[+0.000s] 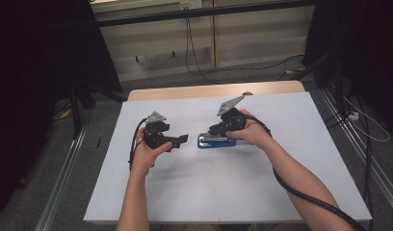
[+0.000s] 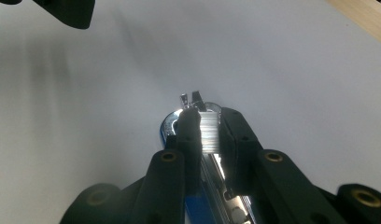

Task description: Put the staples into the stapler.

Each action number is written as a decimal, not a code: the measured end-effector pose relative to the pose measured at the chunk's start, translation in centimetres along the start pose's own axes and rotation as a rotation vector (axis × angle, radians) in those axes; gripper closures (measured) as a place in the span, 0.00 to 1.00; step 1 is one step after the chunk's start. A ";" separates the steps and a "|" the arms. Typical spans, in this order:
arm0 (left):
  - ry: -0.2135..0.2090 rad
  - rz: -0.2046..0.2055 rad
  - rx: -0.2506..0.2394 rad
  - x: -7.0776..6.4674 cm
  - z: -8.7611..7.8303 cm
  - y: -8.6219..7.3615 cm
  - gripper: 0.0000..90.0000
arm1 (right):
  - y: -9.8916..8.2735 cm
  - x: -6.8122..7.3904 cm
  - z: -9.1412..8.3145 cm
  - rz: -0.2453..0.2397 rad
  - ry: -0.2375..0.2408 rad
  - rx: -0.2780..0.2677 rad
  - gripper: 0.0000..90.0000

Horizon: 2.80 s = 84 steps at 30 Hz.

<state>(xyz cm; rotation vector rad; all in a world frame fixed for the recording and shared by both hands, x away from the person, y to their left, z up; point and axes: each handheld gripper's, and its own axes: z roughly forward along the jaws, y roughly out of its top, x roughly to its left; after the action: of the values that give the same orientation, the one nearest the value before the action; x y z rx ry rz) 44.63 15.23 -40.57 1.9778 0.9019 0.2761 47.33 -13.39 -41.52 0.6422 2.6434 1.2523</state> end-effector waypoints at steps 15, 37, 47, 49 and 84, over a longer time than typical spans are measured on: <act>0.000 0.002 0.008 0.1 0.0 0.0 0.07 | 0.3 -0.4 0.1 -0.036 0.031 0.004 0.88; 0.002 -0.001 0.008 0.1 0.0 -0.1 0.07 | 0.8 -0.5 0.7 -0.076 0.072 0.019 0.88; 0.002 0.004 0.009 0.0 -0.1 -0.1 0.07 | 0.9 -0.6 1.1 -0.090 0.089 0.026 0.88; 0.003 0.003 0.009 0.1 -0.1 -0.1 0.07 | 1.0 -0.6 1.2 -0.092 0.088 0.024 0.88; 0.007 -0.007 0.012 0.2 -0.1 -0.4 0.07 | 0.4 -1.7 2.2 -0.188 0.121 0.027 0.88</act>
<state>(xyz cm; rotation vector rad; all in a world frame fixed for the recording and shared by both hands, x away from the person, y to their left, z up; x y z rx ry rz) 44.55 15.54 -40.91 1.9850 0.9167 0.2738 49.69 -12.32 -42.70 0.3211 2.7457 1.2404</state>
